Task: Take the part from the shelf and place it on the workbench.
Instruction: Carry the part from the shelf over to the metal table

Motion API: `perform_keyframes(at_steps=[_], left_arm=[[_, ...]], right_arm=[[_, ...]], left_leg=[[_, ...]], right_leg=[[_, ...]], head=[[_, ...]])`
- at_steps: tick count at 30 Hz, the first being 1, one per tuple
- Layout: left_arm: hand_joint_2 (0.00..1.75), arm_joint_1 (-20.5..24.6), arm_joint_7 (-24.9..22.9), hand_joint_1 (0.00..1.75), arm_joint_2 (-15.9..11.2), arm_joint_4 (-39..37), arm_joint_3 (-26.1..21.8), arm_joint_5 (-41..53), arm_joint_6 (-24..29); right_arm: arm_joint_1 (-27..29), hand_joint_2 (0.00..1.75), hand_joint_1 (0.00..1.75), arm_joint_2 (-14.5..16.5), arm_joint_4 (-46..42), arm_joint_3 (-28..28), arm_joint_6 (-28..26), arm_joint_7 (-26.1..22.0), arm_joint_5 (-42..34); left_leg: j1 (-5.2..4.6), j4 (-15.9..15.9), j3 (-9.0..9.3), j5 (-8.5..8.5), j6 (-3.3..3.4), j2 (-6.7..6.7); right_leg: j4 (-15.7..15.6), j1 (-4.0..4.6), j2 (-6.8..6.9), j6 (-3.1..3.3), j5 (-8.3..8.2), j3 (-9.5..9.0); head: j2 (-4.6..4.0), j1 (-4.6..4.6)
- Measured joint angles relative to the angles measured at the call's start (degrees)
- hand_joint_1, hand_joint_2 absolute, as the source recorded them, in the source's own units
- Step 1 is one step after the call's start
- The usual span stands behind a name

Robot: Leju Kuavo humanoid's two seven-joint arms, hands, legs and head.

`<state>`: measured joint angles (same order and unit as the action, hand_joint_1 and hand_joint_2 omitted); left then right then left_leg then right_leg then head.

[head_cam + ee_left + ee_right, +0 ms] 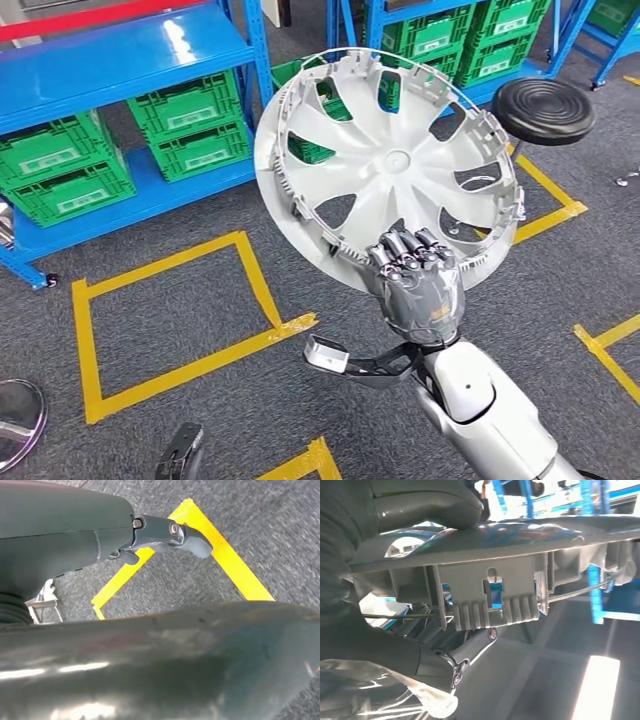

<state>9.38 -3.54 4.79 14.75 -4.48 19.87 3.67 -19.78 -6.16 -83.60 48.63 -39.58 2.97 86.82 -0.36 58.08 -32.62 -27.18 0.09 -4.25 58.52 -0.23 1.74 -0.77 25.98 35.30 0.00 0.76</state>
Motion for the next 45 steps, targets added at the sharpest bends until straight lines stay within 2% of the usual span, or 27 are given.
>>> perform_keyframes(at_steps=[2,4,5,6,7,8,9,11,13,15,17,20,22,23,26,28,30,32,33,35,37,38,39,41,42,44,45], left_arm=[[0.0,0.09,0.0,0.0,0.0,0.0,-0.02,0.03,0.0],[0.0,0.02,0.0,0.0,-0.01,0.0,-0.05,0.08,0.0],[0.0,-0.09,-0.01,0.0,0.0,0.0,-0.08,0.11,-0.01],[0.0,-0.21,-0.03,0.0,0.01,0.0,-0.11,0.09,-0.02],[0.0,-0.29,-0.07,0.0,0.03,0.0,-0.16,0.04,-0.03],[0.0,-0.32,-0.11,0.0,0.04,0.0,-0.2,-0.03,-0.05],[0.0,-0.31,-0.14,0.0,0.03,0.0,-0.25,-0.11,-0.06],[0.0,-0.28,-0.17,0.0,-0.05,0.0,-0.37,-0.2,-0.07],[0.0,-0.27,-0.35,0.0,-0.14,0.0,-0.6,-0.44,-0.07],[0.0,-0.26,-0.74,0.0,-0.02,0.0,-1.02,-1.24,-0.03],[0.0,-0.24,-1.13,0.0,0.14,0.0,-1.94,-2.93,0.18],[0.0,-0.57,-1.33,0.0,0.17,0.0,-4.45,-6.8,0.37],[0.0,-1.11,-1.26,0.0,0.22,0.0,-6.84,-9.48,0.18],[0.0,-1.33,-1.18,0.0,0.28,0.0,-8.14,-10.46,0.07],[0.0,-1.58,-0.99,0.0,0.44,0.0,-10.84,-11.46,-0.11],[0.0,-1.67,-0.95,0.0,0.43,0.0,-11.86,-11.58,-0.13],[0.0,-1.77,-0.94,0.0,0.45,0.0,-12.64,-11.77,-0.18],[0.0,-1.77,-0.93,0.0,0.47,0.0,-13.15,-11.64,-0.15],[0.0,-1.76,-0.91,0.0,0.47,0.0,-13.27,-11.1,0.05],[0.0,-1.83,-0.86,0.0,0.48,0.0,-13.07,-8.45,0.97],[0.0,-1.9,-0.85,0.0,0.5,0.0,-11.98,-4.74,1.88],[0.0,-1.85,-0.82,0.0,0.49,0.0,-11.24,-3.19,2.09],[0.0,-1.7,-0.78,0.0,0.49,0.0,-10.55,-2.1,2.16],[0.0,-1.31,-0.62,0.0,0.43,0.0,-9.44,-0.97,2.14],[0.0,-1.15,-0.54,0.0,0.38,0.0,-9.01,-0.65,2.13],[0.0,-0.9,-0.42,0.0,0.36,0.0,-8.28,-0.28,2.12],[0.0,-0.79,-0.38,0.0,0.44,0.0,-7.98,-0.17,2.12]], right_arm=[[-0.05,1.75,1.75,-0.01,0.01,-0.03,0.0,0.05,0.02],[-0.06,1.75,1.75,0.0,0.05,-0.03,0.0,0.05,0.04],[-0.04,1.75,1.75,0.0,0.1,-0.02,0.0,0.05,0.04],[-0.02,1.75,1.75,0.0,0.17,-0.02,0.0,0.05,0.04],[0.0,1.75,1.75,-0.01,0.23,-0.01,0.0,0.05,0.04],[0.02,1.75,1.75,-0.01,0.27,-0.01,0.0,0.05,0.04],[0.02,1.75,1.75,-0.01,0.28,0.0,0.0,0.07,0.04],[-0.04,1.75,1.75,0.01,0.29,0.0,0.0,0.1,0.04],[-0.15,1.75,1.75,0.02,0.31,0.0,0.0,0.11,0.05],[-0.17,1.75,1.75,0.0,0.36,0.0,0.0,0.17,0.07],[-0.16,1.75,1.75,-0.02,0.43,0.01,-0.01,0.38,0.09],[-0.14,1.75,1.75,-0.03,0.58,0.04,-0.02,0.83,0.18],[-0.05,1.75,1.75,-0.09,0.69,0.04,-0.02,1.14,0.2],[-0.01,1.75,1.75,-0.13,0.73,0.04,-0.02,1.23,0.2],[0.02,1.75,1.75,-0.19,0.74,0.04,-0.02,1.42,0.21],[0.04,1.75,1.75,-0.19,0.74,0.03,-0.02,1.55,0.21],[0.12,1.75,1.75,-0.21,0.75,0.01,-0.02,1.63,0.2],[0.12,1.75,1.75,-0.22,0.75,-0.02,-0.02,1.66,0.2],[0.07,1.75,1.75,-0.21,0.75,-0.02,-0.02,1.64,0.2],[0.03,1.75,1.75,-0.19,0.76,0.0,-0.02,1.61,0.21],[0.08,1.75,1.75,-0.18,0.76,0.02,-0.02,1.56,0.22],[0.1,1.75,1.75,-0.18,0.76,0.02,-0.02,1.52,0.22],[0.11,1.75,1.75,-0.18,0.76,0.02,-0.02,1.48,0.22],[0.09,1.75,1.75,-0.16,0.76,0.02,-0.02,1.32,0.22],[0.07,1.75,1.75,-0.14,0.77,0.02,-0.02,1.23,0.21],[0.05,1.75,1.75,-0.12,0.77,0.02,-0.02,1.13,0.2],[0.05,1.75,1.75,-0.11,0.77,0.02,-0.02,1.11,0.2]], left_leg=[[0.29,2.09,-0.74,-1.74,-0.55,1.4],[0.47,8.78,-3.55,-5.4,-0.86,3.24],[0.49,12.81,-5.33,-7.1,-0.91,3.56],[0.5,15.81,-6.68,-8.0,-0.91,3.67],[0.5,16.84,-7.17,-7.75,-0.82,3.74],[0.5,15.49,-6.56,-6.37,-0.66,3.88],[0.5,12.11,-5.0,-4.18,-0.42,4.34],[0.58,4.52,-1.58,-0.66,0.15,6.77],[0.53,0.8,-0.11,0.06,0.43,8.35],[0.53,-0.11,0.05,0.03,0.56,7.53],[0.67,-0.91,0.29,0.49,0.88,6.41],[0.54,-1.32,0.38,0.76,1.29,4.55],[0.48,-1.3,0.36,0.66,1.36,3.18],[0.51,-1.28,0.37,0.6,1.31,2.55],[0.41,-0.78,0.35,0.17,0.64,1.21],[0.1,-0.29,0.23,-0.12,0.13,0.53],[0.05,-0.14,0.31,-0.31,-0.16,-0.39],[0.33,1.15,-0.03,-1.6,-0.61,0.2],[0.46,3.3,-0.91,-3.03,-0.82,1.14],[0.59,10.85,-4.29,-6.71,-0.95,3.1],[0.56,16.71,-7.25,-8.26,-0.75,3.65],[0.51,16.66,-7.44,-7.33,-0.48,3.79],[0.41,14.31,-6.56,-5.35,-0.12,4.09],[0.18,6.61,-3.33,-0.9,0.72,6.13],[0.1,3.55,-2.05,0.38,1.0,7.26],[-0.06,1.17,-1.11,0.67,1.34,8.37],[-0.12,0.62,-0.99,0.64,1.39,7.88]], right_leg=[[-0.16,-0.2,-0.85,0.66,-0.25,-0.03],[-0.21,-0.28,-1.72,1.08,-0.35,-0.02],[-0.21,-0.24,-2.23,1.18,-0.37,0.0],[-0.2,-0.19,-2.81,1.24,-0.4,0.02],[-0.17,-0.15,-3.41,1.25,-0.43,0.02],[-0.14,-0.13,-4.01,1.25,-0.46,-0.01],[-0.11,-0.12,-4.62,1.21,-0.49,-0.05],[-0.02,-0.17,-5.72,0.96,-0.63,0.08],[0.06,-0.35,-6.69,0.35,-0.98,0.69],[0.04,-0.58,-7.52,-0.4,-1.33,1.29],[1.41,-0.49,-6.18,-0.86,-0.28,2.42],[10.25,-0.44,-2.83,-1.39,4.53,6.56],[14.48,-0.58,-2.2,-1.74,5.72,8.22],[13.71,-0.67,-1.93,-1.86,4.9,7.62],[3.6,-0.67,0.71,-1.95,0.97,1.85],[0.41,-0.35,1.82,-1.3,0.71,-0.03],[0.44,-0.19,0.83,-0.36,0.72,-0.03],[0.35,-0.26,-0.23,0.38,0.58,-0.04],[0.29,-0.34,-0.72,0.74,0.5,-0.11],[0.28,-0.26,-1.79,1.16,0.45,-0.15],[0.3,-0.01,-3.01,1.28,0.44,-0.2],[0.31,0.1,-3.66,1.3,0.43,-0.26],[0.32,0.17,-4.32,1.3,0.43,-0.36],[0.35,0.17,-5.5,1.24,0.41,-0.44],[0.38,0.07,-6.02,1.12,0.34,-0.33],[0.42,-0.22,-6.94,0.66,0.08,0.18],[0.35,-0.34,-7.45,0.33,-0.11,0.45]], head=[[0.0,-0.02],[0.0,-0.04],[0.0,-0.04],[0.0,-0.02],[0.0,-0.03],[0.0,-0.02],[0.0,-0.03],[0.0,0.02],[0.0,-0.03],[0.0,-0.13],[0.0,0.02],[0.0,0.43],[0.0,0.44],[0.0,0.45],[0.0,0.5],[0.0,0.46],[0.0,0.38],[0.0,0.32],[0.0,0.23],[0.0,0.07],[0.0,0.02],[0.0,0.02],[0.0,0.02],[0.0,0.05],[0.0,0.04],[0.0,-0.1],[0.0,-0.17]])
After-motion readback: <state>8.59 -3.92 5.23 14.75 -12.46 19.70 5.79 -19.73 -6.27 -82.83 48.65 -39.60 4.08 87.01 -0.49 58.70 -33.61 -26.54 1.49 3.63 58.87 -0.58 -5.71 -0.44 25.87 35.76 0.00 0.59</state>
